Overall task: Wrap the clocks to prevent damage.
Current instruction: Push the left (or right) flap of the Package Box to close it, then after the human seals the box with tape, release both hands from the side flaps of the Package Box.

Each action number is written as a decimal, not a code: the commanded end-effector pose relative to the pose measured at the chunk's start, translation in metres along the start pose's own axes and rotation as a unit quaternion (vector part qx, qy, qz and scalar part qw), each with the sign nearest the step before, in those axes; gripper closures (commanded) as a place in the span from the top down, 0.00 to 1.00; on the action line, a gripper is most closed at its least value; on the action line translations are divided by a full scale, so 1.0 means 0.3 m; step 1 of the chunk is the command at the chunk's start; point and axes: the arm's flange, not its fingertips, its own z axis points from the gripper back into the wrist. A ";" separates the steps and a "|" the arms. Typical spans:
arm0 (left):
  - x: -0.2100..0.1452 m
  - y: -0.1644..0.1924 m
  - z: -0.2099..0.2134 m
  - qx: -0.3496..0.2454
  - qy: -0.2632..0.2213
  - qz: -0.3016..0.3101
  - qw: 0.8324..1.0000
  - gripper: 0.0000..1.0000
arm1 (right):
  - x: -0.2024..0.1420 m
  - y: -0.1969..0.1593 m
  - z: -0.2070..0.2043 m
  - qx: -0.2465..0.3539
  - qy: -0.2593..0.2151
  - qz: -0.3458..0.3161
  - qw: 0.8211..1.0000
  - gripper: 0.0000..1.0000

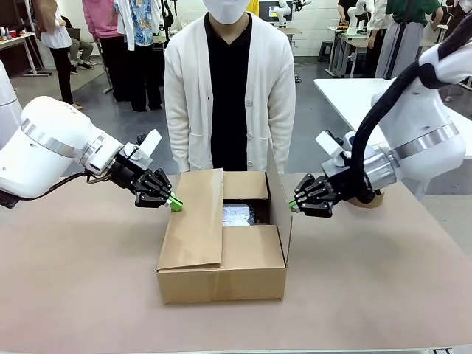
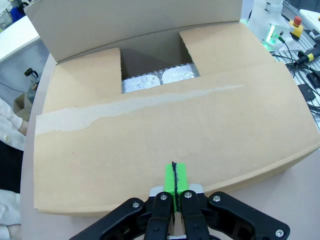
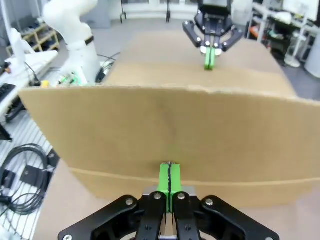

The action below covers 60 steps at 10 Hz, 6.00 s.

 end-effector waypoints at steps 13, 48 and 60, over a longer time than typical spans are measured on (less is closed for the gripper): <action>-0.012 0.000 -0.017 -0.002 0.003 -0.005 1.000 0.00 | -0.073 -0.080 -0.158 0.011 0.069 -0.040 0.997 0.01; -0.012 0.000 -0.017 -0.002 0.003 -0.005 1.000 0.00 | -0.002 -0.076 -0.119 0.011 0.024 -0.030 0.999 0.01; -0.012 0.000 -0.017 -0.002 0.003 -0.005 1.000 0.00 | -0.002 -0.076 -0.119 0.011 0.024 -0.030 0.999 0.01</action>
